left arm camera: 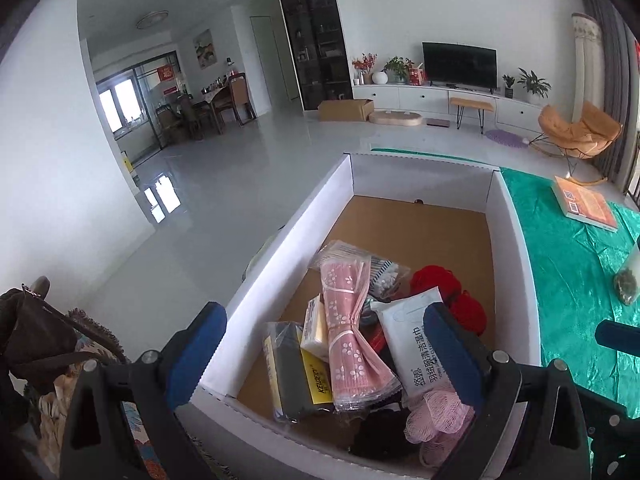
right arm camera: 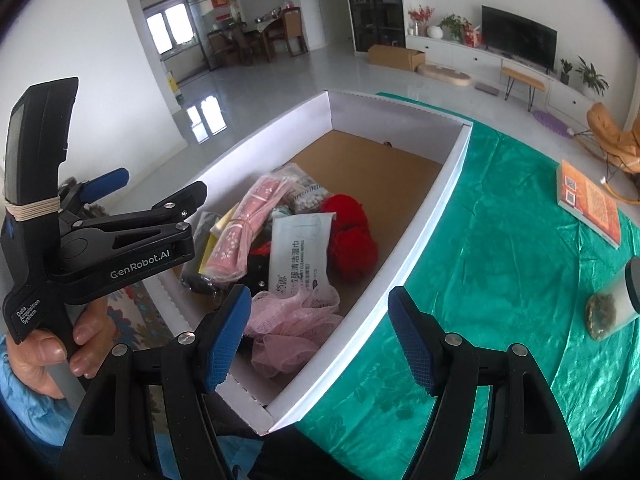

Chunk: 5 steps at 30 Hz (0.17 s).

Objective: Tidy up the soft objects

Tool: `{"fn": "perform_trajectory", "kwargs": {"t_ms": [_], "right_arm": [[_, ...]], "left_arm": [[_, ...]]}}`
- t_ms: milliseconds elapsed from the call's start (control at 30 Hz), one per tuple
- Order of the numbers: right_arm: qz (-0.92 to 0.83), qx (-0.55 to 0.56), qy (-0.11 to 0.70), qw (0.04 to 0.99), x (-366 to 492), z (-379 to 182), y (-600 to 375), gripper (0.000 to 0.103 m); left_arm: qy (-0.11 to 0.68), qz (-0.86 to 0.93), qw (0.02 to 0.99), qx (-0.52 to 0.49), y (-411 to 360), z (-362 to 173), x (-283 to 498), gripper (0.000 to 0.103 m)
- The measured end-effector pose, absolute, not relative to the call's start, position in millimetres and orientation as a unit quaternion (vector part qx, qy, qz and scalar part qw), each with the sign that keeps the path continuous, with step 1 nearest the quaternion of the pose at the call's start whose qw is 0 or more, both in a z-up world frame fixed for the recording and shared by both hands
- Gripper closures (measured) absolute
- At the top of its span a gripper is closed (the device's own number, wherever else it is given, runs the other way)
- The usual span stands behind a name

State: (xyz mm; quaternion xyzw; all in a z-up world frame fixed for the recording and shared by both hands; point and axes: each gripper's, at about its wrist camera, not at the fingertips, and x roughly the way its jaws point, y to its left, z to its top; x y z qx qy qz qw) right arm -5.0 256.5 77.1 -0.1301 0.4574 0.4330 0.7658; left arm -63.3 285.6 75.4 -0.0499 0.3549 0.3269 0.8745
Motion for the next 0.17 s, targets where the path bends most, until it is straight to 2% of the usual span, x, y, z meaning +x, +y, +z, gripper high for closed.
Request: {"fn": "perform_trajectory", "kwargs": {"t_ms": [167], "right_arm": [[0.430, -0.125, 0.453, 0.771, -8.3, 75.0, 246.5, 0.029]], "left_arm": [[0.330, 0.328, 0.885, -0.020, 262.2, 78.2, -64.0, 0.000]]}}
